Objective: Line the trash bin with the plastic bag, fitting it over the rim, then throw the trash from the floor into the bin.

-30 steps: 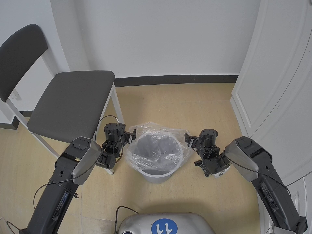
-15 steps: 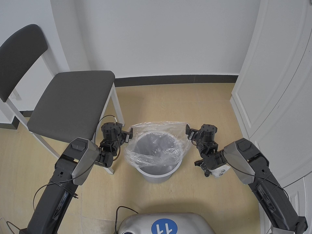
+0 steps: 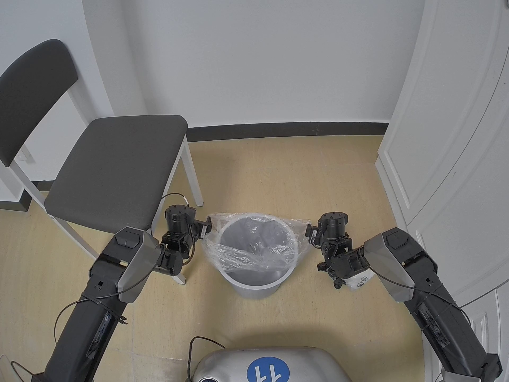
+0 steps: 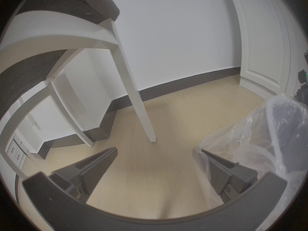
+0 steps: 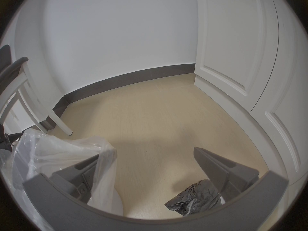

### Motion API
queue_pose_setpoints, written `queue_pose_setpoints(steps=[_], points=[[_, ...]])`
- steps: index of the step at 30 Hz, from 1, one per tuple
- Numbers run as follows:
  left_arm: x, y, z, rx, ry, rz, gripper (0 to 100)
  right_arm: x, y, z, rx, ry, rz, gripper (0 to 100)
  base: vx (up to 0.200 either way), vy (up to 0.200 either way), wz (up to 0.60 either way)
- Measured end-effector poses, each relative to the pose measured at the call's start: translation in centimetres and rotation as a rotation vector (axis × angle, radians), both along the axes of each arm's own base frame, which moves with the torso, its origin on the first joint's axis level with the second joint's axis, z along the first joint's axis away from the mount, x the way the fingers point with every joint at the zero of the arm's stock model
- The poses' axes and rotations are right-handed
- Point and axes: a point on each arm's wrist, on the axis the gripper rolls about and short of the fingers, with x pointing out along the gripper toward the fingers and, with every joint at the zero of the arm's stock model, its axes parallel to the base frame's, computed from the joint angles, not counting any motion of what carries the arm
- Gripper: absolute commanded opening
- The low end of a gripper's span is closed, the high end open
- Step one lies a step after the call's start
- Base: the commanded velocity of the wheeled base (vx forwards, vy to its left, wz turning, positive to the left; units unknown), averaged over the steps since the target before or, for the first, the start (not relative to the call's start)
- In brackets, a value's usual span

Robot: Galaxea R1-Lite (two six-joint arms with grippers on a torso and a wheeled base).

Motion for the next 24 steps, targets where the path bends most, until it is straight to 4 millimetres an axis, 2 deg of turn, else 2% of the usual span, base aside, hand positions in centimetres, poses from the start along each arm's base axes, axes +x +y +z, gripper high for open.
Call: queue_pose_setpoints(steps=[5,10,16,20,24], points=[[-0.2,0.1,1.0,0.0,-0.001,-0.003,100,0.1,-0.3,1.1,0.004,-0.018,-0.005,100,0.0,0.0,0.0],[-1.7,-0.2,1.5,0.011,0.068,-0.034,100,-0.7,-0.8,2.2,-0.001,0.001,0.012,100,0.0,0.0,0.0],[-4.2,-1.7,2.9,0.061,0.132,-0.063,100,-2.9,-1.5,4.0,-0.039,0.061,0.069,100,0.0,0.0,0.0],[-5.5,-3.6,4.5,0.159,0.123,-0.028,100,-4.2,-2.1,6.3,-0.093,0.043,0.111,100,0.0,0.0,0.0],[-6.0,-4.6,5.7,0.292,0.098,0.002,100,-5.1,-2.4,8.0,-0.149,0.004,0.14,100,0.0,0.0,0.0]])
